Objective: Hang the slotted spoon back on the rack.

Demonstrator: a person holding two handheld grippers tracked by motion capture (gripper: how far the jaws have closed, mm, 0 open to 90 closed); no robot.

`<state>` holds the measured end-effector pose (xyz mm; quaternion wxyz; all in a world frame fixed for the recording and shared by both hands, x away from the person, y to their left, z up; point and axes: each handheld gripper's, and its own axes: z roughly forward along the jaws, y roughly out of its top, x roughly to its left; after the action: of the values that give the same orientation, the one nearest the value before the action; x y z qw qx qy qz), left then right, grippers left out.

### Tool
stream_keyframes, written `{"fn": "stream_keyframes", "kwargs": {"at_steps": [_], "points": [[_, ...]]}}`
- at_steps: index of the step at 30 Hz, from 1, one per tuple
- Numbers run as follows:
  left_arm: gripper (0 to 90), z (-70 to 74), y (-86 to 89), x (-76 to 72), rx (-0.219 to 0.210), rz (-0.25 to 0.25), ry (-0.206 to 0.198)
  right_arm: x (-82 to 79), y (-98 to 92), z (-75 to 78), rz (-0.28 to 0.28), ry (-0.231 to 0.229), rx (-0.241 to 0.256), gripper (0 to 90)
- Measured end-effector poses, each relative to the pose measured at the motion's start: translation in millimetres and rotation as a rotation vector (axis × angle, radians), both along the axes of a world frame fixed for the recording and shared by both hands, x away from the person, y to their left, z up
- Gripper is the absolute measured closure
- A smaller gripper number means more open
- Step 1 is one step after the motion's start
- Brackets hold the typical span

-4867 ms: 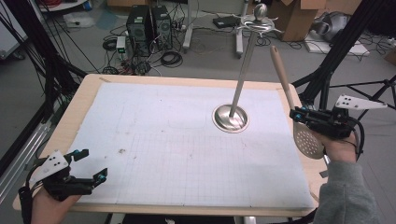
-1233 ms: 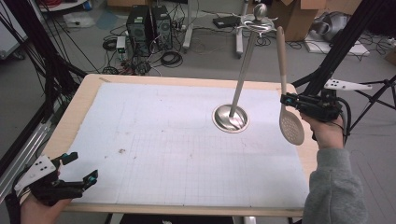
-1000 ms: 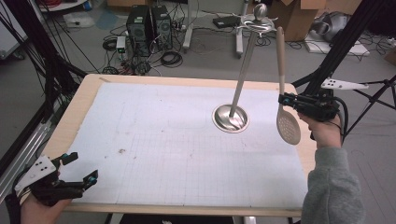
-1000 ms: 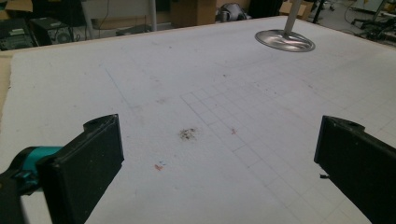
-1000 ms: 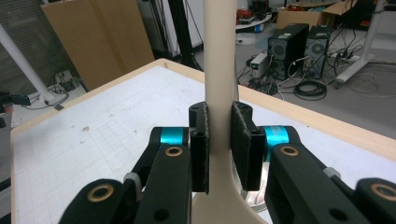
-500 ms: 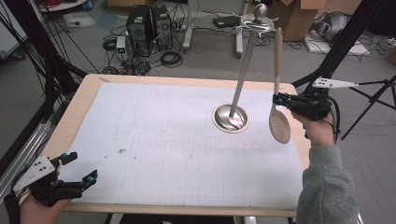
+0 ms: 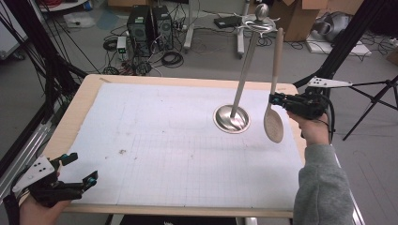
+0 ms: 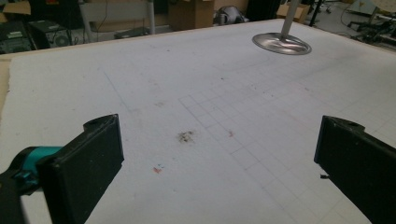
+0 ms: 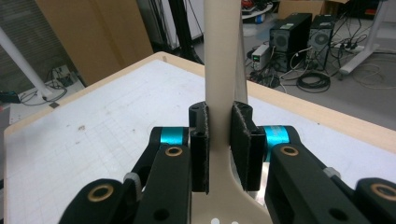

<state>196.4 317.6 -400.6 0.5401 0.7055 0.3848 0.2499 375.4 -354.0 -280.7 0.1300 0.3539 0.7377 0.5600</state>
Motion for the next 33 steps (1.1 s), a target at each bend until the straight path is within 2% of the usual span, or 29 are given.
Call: {"fn": "stream_keyframes", "kwargs": {"at_steps": [14,27,33], "points": [[1.7,2.2,3.0,-1.4,-0.008,0.011,-0.007,8.6,15.9,-5.1,-0.011,0.006,0.008,78.5],[1.8,2.5,5.4,-2.4,-0.014,0.018,-0.010,11.9,22.2,-8.0,-0.073,-0.039,-0.032,78.4],[1.7,1.4,4.3,-2.2,-0.013,0.015,-0.005,11.8,22.6,-10.5,-0.086,-0.059,-0.031,77.9]]}}
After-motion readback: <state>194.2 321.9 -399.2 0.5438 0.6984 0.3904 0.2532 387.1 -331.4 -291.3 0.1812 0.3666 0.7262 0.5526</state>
